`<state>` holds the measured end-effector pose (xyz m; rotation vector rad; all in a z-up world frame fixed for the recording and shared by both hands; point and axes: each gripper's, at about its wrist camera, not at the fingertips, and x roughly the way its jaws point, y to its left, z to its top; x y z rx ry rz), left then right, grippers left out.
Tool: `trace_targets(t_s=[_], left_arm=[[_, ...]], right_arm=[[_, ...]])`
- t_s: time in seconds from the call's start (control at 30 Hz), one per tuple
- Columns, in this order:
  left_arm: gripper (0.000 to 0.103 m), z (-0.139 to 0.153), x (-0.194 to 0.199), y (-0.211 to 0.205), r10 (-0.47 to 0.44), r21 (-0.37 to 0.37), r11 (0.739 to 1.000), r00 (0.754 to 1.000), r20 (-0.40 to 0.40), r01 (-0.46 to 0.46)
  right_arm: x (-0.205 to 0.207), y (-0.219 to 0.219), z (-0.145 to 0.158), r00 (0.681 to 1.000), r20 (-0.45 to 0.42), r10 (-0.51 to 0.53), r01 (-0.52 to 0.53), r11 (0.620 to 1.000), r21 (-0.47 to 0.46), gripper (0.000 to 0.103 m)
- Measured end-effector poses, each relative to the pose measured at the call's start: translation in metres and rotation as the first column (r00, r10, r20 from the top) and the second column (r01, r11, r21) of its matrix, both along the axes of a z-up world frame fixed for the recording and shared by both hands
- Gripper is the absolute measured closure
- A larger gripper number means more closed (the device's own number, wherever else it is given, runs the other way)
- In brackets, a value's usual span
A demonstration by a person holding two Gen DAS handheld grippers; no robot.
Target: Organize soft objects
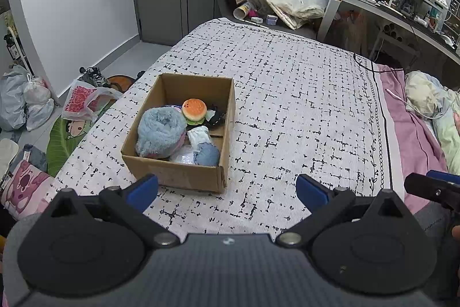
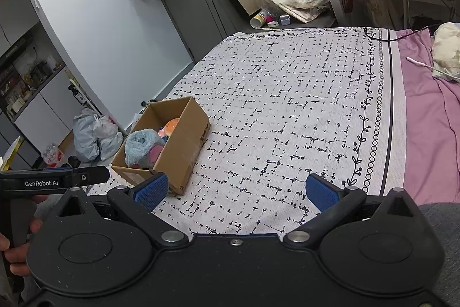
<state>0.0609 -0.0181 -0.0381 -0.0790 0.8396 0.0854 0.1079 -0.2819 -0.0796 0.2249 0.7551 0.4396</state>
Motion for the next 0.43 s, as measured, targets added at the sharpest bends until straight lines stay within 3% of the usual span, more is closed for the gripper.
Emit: trace_targets(t_s=[0.43], left_arm=[[0.002,-0.0026,-0.0012,-0.0026,-0.014,-0.008,1.0,1.0,-0.009,0.014]], right_arm=[[-0.0002,0.0006,0.0003,1.0,0.0,0.003,-0.003,1.0,-0.002,0.0]])
